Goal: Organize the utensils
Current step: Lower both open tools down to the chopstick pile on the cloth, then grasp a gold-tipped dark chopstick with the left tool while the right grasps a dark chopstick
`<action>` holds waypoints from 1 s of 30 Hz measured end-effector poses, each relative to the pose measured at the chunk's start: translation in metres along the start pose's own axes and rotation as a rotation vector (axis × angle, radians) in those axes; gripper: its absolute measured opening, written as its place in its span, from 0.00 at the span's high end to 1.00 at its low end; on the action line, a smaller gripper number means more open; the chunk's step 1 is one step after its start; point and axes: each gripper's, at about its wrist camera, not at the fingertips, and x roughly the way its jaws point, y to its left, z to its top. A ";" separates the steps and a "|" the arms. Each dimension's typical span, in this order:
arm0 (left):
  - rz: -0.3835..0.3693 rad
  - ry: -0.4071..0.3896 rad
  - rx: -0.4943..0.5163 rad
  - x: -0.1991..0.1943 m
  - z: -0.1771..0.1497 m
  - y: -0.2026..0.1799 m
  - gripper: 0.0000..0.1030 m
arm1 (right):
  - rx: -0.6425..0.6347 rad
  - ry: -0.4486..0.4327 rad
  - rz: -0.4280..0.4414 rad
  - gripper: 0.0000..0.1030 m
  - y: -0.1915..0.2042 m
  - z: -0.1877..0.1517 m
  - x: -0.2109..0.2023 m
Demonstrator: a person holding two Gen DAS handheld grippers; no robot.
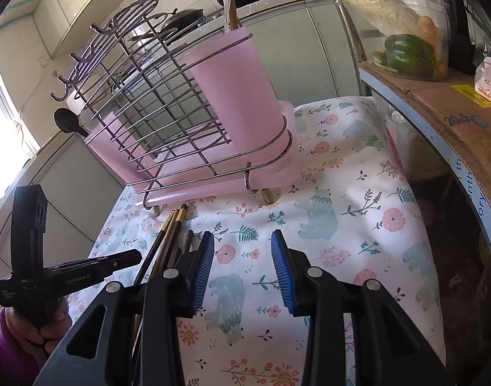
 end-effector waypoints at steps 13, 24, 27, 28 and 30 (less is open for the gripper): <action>-0.018 0.062 -0.043 0.007 0.004 0.011 0.99 | 0.007 0.031 0.005 0.65 0.000 0.000 0.007; -0.041 0.055 -0.029 -0.002 0.012 0.009 0.83 | 0.011 0.035 0.002 0.65 -0.001 0.002 0.008; -0.055 0.052 -0.042 -0.004 0.016 0.012 0.83 | 0.019 0.027 0.002 0.65 -0.003 0.003 0.005; -0.059 0.051 -0.045 -0.004 0.017 0.013 0.83 | 0.021 0.027 0.003 0.65 -0.004 0.003 0.005; -0.075 0.053 -0.042 -0.004 0.019 0.015 0.83 | 0.027 0.034 0.013 0.65 -0.004 0.003 0.006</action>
